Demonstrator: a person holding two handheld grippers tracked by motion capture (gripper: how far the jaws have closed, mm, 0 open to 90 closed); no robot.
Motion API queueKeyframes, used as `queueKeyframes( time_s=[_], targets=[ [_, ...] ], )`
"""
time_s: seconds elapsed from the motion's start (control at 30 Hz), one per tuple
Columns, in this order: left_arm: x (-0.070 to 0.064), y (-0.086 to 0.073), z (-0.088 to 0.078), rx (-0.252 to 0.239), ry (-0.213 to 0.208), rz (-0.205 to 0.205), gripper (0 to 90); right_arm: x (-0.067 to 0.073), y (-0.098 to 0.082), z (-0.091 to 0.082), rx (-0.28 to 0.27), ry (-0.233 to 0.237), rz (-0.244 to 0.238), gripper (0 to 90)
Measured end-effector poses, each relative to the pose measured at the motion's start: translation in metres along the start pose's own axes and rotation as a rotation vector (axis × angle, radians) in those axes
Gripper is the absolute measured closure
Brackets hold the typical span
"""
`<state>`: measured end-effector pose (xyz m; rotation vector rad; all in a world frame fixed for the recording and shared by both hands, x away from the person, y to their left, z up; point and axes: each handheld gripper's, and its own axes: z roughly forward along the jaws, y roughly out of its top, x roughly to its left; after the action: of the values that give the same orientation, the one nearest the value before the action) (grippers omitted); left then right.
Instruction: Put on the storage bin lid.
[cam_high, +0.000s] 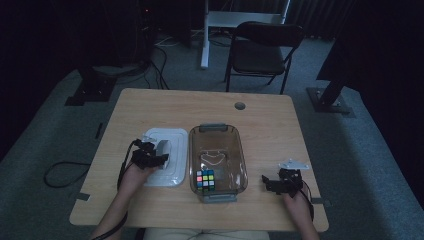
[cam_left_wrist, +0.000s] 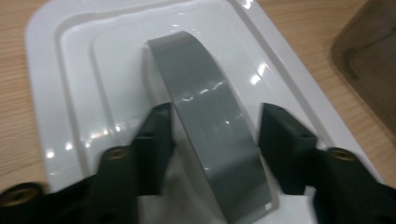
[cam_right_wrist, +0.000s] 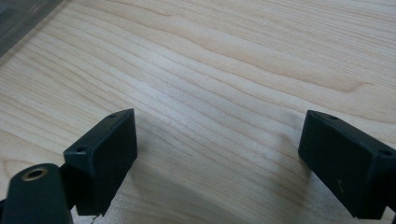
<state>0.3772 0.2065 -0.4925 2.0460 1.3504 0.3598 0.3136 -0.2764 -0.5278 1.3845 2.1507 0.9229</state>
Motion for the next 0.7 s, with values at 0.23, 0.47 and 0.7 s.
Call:
queueKeyframes(
  time_s=[0.23,0.47,0.7],
  targets=[
    [-0.001,-0.002,0.0,-0.022,0.019,-0.017,57.6,0.0,0.0,0.0,-0.004,0.002,-0.002,12.9],
    [0.007,-0.001,-0.005,-0.045,0.022,-0.055,67.3,0.003,0.003,-0.006,-0.043,0.033,-0.011,12.9],
    [0.013,0.001,-0.014,-0.062,0.034,-0.065,67.7,0.02,0.014,-0.006,-0.076,0.116,-0.073,12.8]
  ],
)
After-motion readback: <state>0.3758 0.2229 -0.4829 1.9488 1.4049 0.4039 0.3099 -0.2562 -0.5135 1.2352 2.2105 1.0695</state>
